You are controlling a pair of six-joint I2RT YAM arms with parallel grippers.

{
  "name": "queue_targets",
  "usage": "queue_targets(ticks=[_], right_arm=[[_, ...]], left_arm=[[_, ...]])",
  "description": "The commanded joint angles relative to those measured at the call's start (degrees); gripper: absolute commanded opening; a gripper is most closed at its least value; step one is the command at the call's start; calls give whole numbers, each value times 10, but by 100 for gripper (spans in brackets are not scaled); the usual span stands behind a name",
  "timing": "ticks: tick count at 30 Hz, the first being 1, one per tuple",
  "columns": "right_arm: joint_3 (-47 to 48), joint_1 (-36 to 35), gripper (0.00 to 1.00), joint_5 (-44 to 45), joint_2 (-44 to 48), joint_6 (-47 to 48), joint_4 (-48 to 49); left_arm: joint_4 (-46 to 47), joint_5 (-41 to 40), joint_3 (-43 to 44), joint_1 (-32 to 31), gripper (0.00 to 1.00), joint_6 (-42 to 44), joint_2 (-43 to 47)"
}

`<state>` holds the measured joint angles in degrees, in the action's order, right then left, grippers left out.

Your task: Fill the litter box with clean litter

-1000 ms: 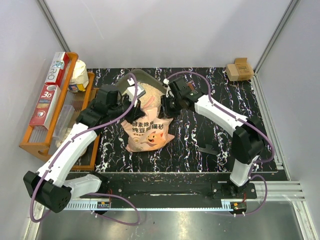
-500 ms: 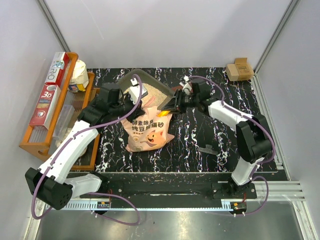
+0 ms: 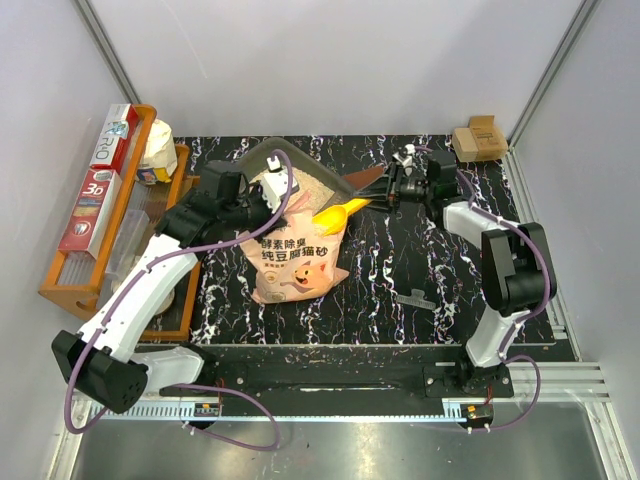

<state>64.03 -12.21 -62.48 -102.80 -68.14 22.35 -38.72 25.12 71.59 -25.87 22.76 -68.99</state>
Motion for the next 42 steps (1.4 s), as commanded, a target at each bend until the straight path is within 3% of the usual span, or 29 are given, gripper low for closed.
queue_targets(ticks=[1,12,17,28,42], right_arm=[[15,38,0,-58,22,-27,11],[36,58,0,-94,-7,-9,-11],[29,70,0,-105,-17,-66,60],[60,85,0,-120,-36,-107,91],[303,86,0,60,-93,103,-190]], left_arm=[[40,-7,45,-1,0,22,12],[39,-15,48,-1,0,37,22],[34,-16,51,-1,0,45,22],[24,-24,50,-1,0,62,23],[-4,-5,-3,-1,0,80,63]])
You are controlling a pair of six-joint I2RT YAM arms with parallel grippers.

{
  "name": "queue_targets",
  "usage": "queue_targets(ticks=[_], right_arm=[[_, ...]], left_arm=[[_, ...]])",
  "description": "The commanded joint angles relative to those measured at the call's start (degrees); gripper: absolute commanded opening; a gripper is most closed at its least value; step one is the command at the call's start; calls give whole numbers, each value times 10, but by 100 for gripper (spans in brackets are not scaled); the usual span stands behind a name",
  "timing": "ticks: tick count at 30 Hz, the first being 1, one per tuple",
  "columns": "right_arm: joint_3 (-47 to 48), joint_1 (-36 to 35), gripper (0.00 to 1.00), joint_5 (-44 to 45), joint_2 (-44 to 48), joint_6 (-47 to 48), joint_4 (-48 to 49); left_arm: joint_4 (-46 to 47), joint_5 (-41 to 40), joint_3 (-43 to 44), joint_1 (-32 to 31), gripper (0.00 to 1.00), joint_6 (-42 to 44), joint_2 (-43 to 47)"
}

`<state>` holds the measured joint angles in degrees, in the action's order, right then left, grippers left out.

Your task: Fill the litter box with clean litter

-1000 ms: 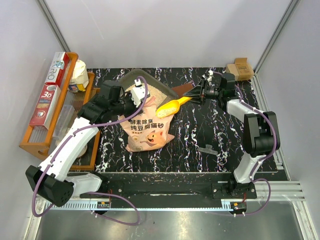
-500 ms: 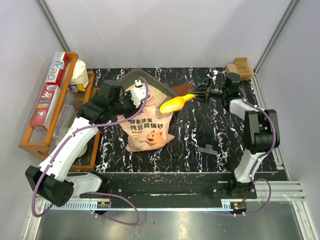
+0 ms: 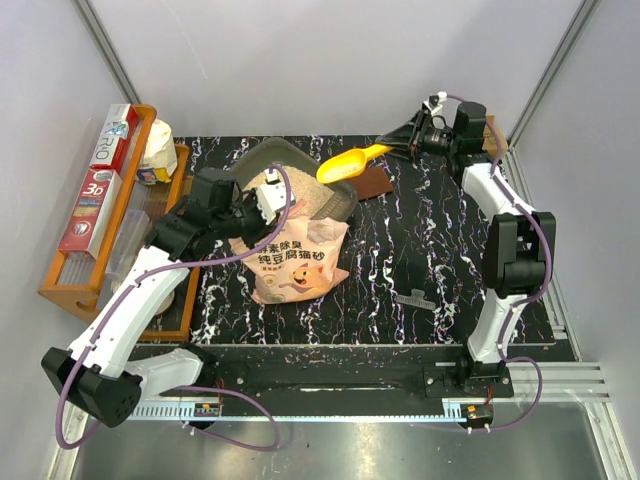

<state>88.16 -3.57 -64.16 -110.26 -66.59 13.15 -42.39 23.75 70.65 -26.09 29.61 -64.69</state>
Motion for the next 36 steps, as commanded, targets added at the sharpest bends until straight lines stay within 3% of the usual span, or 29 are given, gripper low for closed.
queue_targets(ticks=[1,15,19,23,28,32,36], right_arm=[[92,-2,0,87,-32,97,-114],[336,-113,0,331,-145,298,-285],[506,-164,0,435,-237,366,-342],[627,-204,0,482,-311,420,-360],[650,-230,0,460,-336,478,-342],[623,-236,0,369,-311,529,-343],[540,-250,0,373,-223,683,-339]], left_arm=[[34,9,8,1,0,12,19],[49,27,-20,-1,0,18,53],[55,32,-36,1,0,19,69],[54,40,-44,2,0,13,78],[55,45,-44,3,1,9,83],[54,46,-42,3,1,7,83],[55,53,-43,4,1,6,81]])
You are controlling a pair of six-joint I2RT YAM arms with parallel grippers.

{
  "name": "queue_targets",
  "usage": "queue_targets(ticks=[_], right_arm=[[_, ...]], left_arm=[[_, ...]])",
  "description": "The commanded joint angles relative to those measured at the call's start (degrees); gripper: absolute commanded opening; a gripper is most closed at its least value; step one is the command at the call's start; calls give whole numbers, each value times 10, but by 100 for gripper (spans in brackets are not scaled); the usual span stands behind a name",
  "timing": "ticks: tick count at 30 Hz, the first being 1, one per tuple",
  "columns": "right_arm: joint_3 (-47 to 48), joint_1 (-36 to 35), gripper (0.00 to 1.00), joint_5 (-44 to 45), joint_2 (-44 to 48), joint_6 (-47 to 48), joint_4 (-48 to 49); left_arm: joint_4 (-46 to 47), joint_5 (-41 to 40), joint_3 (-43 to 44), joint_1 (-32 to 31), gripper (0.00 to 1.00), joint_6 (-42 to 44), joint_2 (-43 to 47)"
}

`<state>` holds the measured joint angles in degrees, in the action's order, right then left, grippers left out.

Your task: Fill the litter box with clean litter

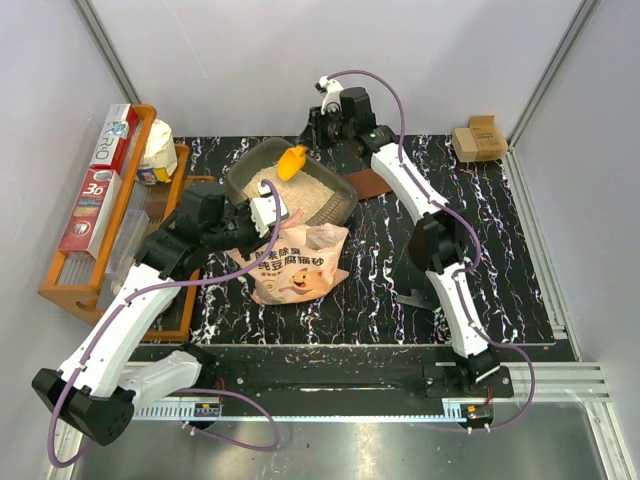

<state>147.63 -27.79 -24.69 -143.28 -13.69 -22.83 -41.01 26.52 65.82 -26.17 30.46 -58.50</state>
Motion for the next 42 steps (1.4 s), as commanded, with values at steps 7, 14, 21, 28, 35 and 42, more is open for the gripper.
queue_targets(ticks=[7,14,21,28,35,42], right_arm=[[-169,-8,0,18,243,270,22],[-197,-8,0,31,341,300,-93],[-125,-8,1,-28,376,315,-335],[-166,-8,0,-172,418,293,-433],[-212,-9,0,-222,455,299,-439],[-200,-9,0,-235,481,307,-398]], left_arm=[[47,27,2,7,1,-13,19],[62,35,-11,11,1,-44,24],[75,37,-19,17,0,-59,26],[84,51,-26,17,0,-78,21],[95,56,-25,18,0,-93,12],[92,53,-15,17,0,-91,8]])
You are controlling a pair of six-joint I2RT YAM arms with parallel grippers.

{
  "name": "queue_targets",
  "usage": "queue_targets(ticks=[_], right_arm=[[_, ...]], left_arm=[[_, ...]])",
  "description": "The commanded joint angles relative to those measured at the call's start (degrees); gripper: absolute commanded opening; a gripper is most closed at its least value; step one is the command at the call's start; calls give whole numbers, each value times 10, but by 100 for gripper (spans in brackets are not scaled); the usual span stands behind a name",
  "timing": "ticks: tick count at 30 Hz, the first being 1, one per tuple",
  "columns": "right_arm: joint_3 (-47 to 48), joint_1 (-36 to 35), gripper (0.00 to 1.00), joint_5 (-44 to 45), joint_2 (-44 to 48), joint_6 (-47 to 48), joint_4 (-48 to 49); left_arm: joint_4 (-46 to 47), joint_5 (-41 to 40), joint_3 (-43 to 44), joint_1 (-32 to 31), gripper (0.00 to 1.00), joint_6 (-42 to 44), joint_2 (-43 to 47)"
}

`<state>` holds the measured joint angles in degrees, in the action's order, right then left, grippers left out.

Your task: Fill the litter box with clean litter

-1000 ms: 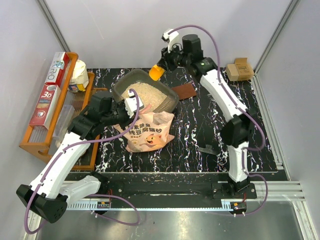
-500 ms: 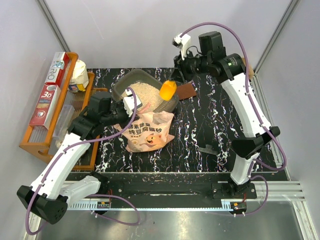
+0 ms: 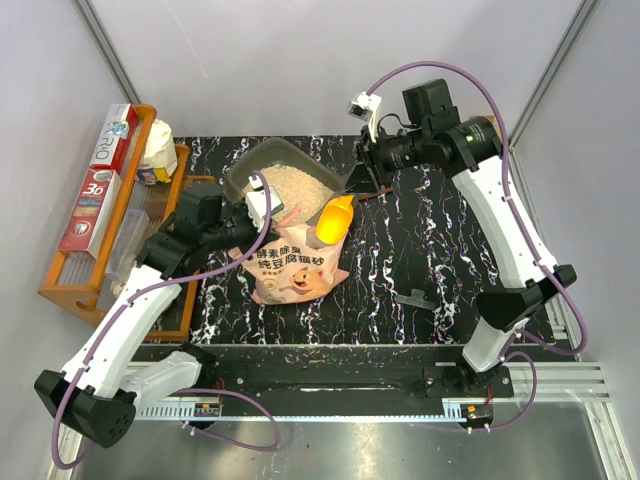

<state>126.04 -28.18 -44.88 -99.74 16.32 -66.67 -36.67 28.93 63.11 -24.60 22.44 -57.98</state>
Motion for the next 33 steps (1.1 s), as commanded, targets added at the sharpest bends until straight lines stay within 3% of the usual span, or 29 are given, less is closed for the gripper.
queue_targets(ticks=[1,8,12,16,22,25,27,29,33], right_arm=[[16,-6,0,-32,45,9,41],[-76,-19,0,10,48,50,61],[-164,-27,0,41,62,41,165],[-212,-55,0,89,54,14,211],[-194,-72,0,157,13,-76,170],[-167,-73,0,235,-24,-194,149],[-204,-75,0,309,-12,-277,192],[-218,-78,0,365,-5,-300,202],[-231,-79,0,371,8,-277,204]], left_arm=[[48,29,13,2,0,-11,1],[48,29,20,4,0,-11,-1],[49,32,23,4,0,-13,1],[50,33,25,5,0,-17,1],[66,25,40,4,0,-52,-2],[81,37,59,1,0,-92,-12],[90,76,75,-4,0,-120,-26],[111,82,88,-14,0,-145,-40],[130,76,108,-23,0,-175,-59]])
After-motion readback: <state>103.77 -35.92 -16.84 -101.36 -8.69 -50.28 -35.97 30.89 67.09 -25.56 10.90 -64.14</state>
